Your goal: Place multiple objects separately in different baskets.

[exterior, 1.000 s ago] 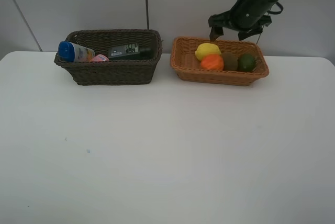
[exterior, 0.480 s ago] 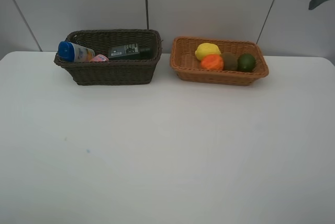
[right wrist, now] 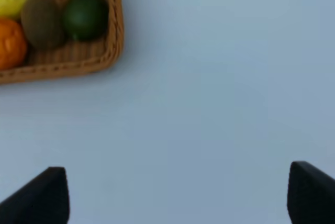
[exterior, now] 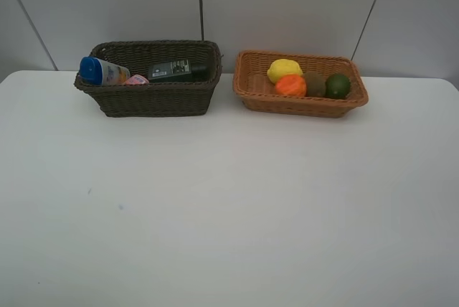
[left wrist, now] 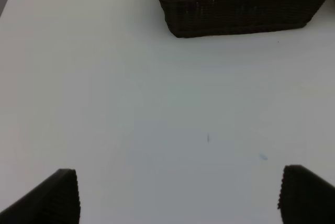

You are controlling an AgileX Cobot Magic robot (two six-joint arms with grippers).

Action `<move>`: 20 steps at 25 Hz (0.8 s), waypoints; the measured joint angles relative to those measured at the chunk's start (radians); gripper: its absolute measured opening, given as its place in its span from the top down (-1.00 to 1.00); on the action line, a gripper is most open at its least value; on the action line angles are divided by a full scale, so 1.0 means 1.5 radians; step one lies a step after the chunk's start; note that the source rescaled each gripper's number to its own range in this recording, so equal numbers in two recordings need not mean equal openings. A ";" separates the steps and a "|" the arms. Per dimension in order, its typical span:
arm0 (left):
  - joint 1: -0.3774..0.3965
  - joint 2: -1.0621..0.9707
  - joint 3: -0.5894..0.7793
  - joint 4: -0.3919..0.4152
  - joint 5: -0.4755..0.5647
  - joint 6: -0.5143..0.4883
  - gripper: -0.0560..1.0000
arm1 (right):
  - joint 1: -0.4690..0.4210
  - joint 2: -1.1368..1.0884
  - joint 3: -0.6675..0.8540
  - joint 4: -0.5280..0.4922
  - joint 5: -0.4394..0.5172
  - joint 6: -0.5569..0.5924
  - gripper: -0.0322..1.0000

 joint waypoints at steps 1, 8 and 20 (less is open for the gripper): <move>0.000 0.000 0.000 0.000 0.000 0.000 -0.96 | 0.000 -0.049 0.031 0.001 0.011 0.000 -0.94; 0.000 0.000 0.000 0.000 0.000 0.000 -0.96 | 0.000 -0.325 0.141 0.062 0.090 0.000 -0.94; 0.000 0.000 0.000 0.000 -0.001 0.000 -0.96 | 0.001 -0.564 0.148 0.086 0.173 -0.001 -0.94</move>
